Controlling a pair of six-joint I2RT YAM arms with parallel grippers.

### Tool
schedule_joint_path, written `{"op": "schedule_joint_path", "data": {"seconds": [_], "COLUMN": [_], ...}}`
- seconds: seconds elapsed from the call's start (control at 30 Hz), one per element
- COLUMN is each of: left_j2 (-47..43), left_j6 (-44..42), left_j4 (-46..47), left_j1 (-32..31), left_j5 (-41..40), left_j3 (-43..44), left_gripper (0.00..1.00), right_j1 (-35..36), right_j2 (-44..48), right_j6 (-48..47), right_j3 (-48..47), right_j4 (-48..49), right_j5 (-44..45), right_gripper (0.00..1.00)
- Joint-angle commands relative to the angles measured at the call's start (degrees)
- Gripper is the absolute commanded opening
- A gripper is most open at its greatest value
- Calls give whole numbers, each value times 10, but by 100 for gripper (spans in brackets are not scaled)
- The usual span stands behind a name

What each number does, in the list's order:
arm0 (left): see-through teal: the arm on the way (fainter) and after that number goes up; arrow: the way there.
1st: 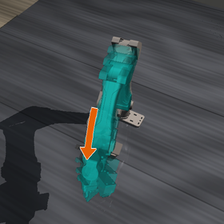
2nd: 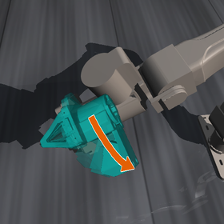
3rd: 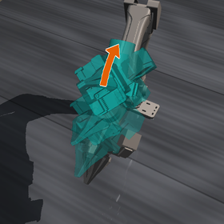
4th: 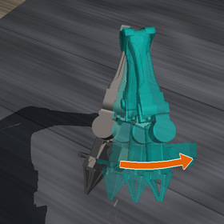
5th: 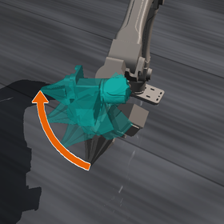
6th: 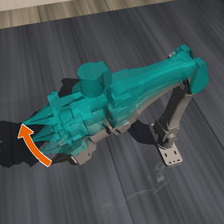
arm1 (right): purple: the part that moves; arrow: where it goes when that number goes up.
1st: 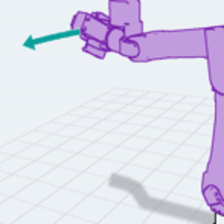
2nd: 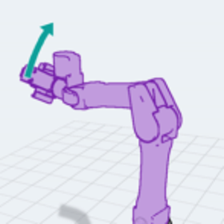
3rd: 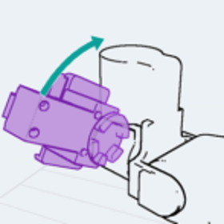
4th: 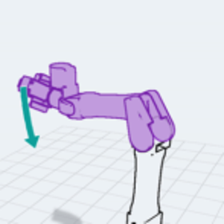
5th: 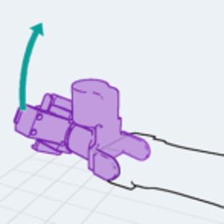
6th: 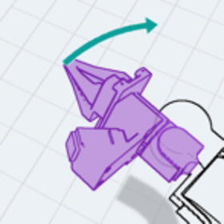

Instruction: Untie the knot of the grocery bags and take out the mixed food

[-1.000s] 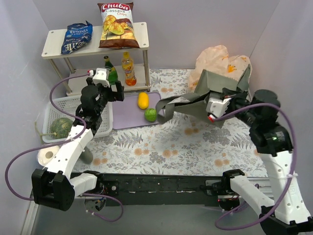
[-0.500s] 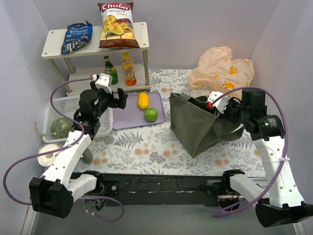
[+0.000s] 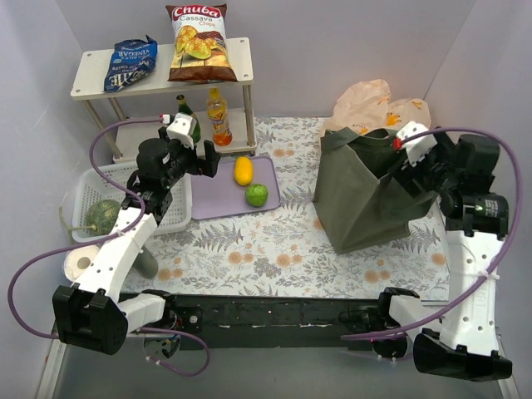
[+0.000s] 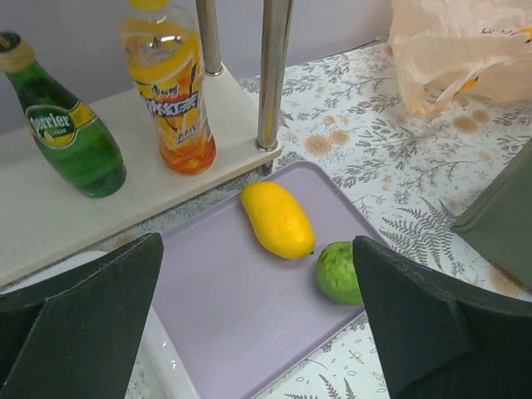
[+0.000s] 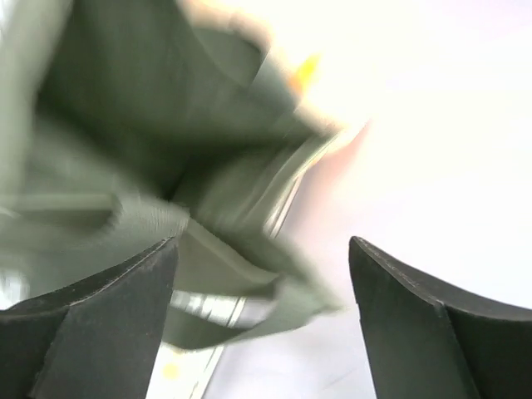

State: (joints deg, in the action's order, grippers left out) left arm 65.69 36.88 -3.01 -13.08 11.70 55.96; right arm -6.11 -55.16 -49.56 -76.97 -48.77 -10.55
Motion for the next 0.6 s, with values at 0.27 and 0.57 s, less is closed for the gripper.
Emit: {"op": "schedule_joint_path", "data": {"seconds": [0.27, 0.57], "left_j2": [13, 30], "left_j6": [-18, -66], "left_j4": [-67, -93], "left_j1": [-1, 0], "left_j5": [124, 78], "left_j3": [134, 176], "left_gripper": [98, 98], "right_j1": [0, 219], "right_j2": [-25, -235], "right_j6": [198, 330], "right_j3": [-163, -322], "right_j4": [141, 189], "right_j5": [-160, 333], "right_gripper": [90, 99]}}
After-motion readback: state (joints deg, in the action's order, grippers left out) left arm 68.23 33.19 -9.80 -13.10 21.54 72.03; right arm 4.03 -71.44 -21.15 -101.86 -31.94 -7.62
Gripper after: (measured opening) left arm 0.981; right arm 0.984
